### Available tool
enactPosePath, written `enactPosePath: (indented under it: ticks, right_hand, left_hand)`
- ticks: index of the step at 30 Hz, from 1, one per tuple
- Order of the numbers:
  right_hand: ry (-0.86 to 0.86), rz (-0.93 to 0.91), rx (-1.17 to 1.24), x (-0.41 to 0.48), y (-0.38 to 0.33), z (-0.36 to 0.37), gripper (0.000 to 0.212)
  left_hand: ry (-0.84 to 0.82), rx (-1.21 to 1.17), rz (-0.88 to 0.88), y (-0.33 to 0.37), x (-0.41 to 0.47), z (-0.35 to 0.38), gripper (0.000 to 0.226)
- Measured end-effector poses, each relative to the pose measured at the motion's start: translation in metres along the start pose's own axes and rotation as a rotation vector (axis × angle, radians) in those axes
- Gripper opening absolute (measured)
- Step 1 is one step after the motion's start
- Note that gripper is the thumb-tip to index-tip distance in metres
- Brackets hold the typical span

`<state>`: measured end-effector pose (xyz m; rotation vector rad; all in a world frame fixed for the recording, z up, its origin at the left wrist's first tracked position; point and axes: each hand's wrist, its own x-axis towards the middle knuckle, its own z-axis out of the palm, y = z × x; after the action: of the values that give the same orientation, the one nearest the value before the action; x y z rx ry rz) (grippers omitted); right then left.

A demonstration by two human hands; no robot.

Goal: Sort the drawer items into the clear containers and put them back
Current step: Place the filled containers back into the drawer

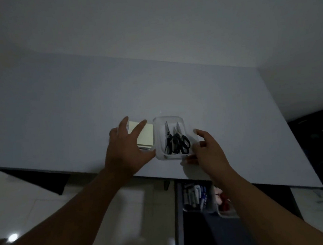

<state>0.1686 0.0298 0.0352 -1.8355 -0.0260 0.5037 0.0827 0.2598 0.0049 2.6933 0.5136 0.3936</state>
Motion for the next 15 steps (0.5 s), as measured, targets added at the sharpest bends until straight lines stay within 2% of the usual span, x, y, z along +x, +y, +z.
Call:
enactPosePath:
  ticks: [7, 11, 15]
  right_hand:
    - [-0.064, 0.040, 0.067, -0.079, 0.039, -0.100, 0.041]
    - [-0.125, 0.073, 0.109, -0.130, 0.067, -0.154, 0.034]
    - [-0.167, 0.083, 0.038, -0.178, 0.094, -0.209, 0.027]
  left_hand:
    - [-0.034, -0.011, 0.004, 0.103, -0.091, 0.002, 0.096]
    - [-0.050, -0.050, -0.014, 0.153, -0.156, 0.013, 0.095]
    - [-0.038, -0.052, 0.027, 0.194, -0.218, 0.027, 0.088]
